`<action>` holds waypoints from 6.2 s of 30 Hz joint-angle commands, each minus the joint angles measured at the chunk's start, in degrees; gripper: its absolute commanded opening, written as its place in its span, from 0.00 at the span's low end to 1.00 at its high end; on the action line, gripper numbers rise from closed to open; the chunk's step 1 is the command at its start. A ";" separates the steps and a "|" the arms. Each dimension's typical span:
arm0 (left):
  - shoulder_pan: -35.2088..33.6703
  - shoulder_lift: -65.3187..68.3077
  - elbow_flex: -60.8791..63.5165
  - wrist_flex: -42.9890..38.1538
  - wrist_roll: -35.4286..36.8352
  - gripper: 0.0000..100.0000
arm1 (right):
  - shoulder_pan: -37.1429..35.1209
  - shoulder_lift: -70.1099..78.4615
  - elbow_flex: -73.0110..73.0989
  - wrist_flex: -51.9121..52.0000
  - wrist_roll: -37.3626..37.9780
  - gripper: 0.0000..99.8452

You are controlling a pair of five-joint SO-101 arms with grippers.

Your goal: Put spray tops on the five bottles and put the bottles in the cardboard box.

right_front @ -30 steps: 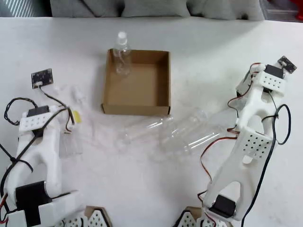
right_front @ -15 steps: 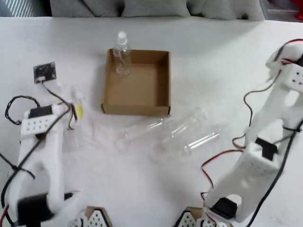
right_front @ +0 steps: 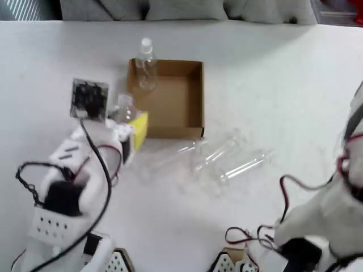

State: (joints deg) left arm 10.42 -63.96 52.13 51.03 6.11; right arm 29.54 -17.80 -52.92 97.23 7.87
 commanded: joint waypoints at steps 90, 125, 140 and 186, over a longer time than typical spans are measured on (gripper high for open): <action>13.41 -40.57 38.42 -21.10 -0.53 0.02 | -64.04 -16.22 54.15 -41.45 -14.95 0.02; 11.38 -40.57 41.14 -25.23 -0.18 0.02 | -70.20 -50.95 109.45 -70.29 -14.42 0.02; 11.30 -40.57 41.14 -25.23 -0.18 0.02 | -70.90 -51.47 109.45 -69.93 -14.86 0.17; 11.30 -40.57 41.41 -25.23 -0.53 0.02 | -65.19 -25.27 75.78 -55.96 -14.51 0.02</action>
State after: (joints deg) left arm 22.64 -103.87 93.89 27.56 6.02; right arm -32.70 -43.21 26.11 38.42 -6.55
